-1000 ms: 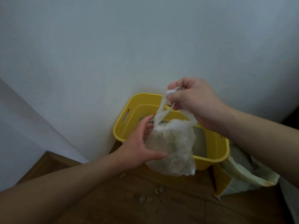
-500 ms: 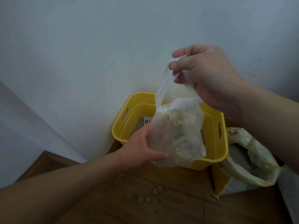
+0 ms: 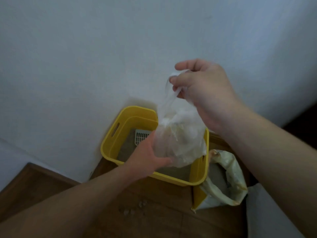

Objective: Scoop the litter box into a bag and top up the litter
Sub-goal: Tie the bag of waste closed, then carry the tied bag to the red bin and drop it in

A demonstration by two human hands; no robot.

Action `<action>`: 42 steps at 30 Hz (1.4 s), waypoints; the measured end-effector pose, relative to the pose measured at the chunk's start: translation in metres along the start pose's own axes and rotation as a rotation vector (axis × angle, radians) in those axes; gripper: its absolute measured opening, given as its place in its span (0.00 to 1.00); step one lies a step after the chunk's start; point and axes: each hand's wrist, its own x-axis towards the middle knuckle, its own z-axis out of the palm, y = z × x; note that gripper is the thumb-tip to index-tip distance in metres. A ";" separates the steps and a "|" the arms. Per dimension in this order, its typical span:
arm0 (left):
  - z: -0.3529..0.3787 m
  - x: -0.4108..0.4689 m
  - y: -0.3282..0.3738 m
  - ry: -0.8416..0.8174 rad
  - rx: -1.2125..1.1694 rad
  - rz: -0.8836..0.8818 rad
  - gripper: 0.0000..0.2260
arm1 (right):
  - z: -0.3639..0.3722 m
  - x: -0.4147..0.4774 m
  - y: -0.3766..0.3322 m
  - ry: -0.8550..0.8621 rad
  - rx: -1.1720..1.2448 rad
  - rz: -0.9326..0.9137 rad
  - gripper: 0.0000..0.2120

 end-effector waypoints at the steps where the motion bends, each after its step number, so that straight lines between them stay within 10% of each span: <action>1: 0.003 -0.005 0.011 0.006 -0.014 -0.018 0.34 | -0.003 -0.003 -0.011 0.008 0.005 0.023 0.10; 27: -0.082 -0.099 0.489 -0.066 -0.003 -0.046 0.34 | -0.089 -0.123 -0.503 0.106 0.091 0.198 0.11; 42: -0.105 -0.160 0.631 -0.154 0.078 0.023 0.21 | -0.111 -0.199 -0.632 0.186 0.136 0.155 0.11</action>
